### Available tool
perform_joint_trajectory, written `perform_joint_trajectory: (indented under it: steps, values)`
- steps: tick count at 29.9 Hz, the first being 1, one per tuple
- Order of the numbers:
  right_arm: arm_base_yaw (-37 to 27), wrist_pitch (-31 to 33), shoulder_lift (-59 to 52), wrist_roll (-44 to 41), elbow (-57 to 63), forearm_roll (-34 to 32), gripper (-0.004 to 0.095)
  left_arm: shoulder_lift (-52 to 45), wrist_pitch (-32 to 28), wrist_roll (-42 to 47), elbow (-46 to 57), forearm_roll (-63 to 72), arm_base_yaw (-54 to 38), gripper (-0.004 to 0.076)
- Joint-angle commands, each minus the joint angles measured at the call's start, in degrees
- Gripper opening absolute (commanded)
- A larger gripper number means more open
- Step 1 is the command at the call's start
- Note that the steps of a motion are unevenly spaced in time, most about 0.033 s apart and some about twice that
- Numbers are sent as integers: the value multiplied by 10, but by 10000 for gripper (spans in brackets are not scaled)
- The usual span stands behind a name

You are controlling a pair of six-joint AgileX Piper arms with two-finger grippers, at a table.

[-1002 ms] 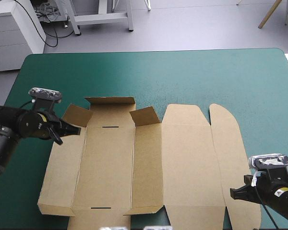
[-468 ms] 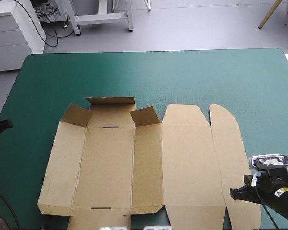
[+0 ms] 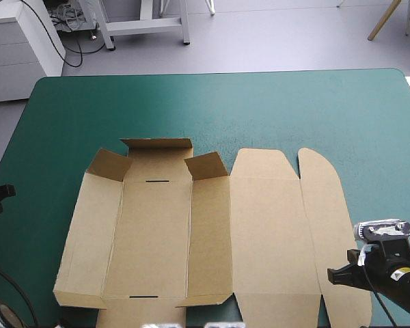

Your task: Fold the box

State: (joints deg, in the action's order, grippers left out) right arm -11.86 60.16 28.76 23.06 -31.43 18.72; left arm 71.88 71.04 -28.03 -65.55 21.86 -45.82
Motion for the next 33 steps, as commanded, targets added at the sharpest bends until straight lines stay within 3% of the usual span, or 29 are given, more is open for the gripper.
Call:
perform_joint_trajectory:
  steps: [1,3,8,10,20,33]
  values:
    - [2,-26,2,6,-14,12,-19,-16,32,-7,-13,11,-1,60]
    - [2,-26,2,6,-14,12,-19,-16,32,-7,-13,4,-1,154]
    - [2,-26,2,6,-14,12,-19,-16,32,4,-7,24,-1,531]
    - [2,-26,2,6,-14,12,-19,-16,32,11,7,42,-1,599]
    - [2,-26,2,6,-14,12,-19,-20,33,-103,165,157,0,598]
    - [2,-26,2,6,-14,12,-19,-24,36,-185,310,145,29,598]
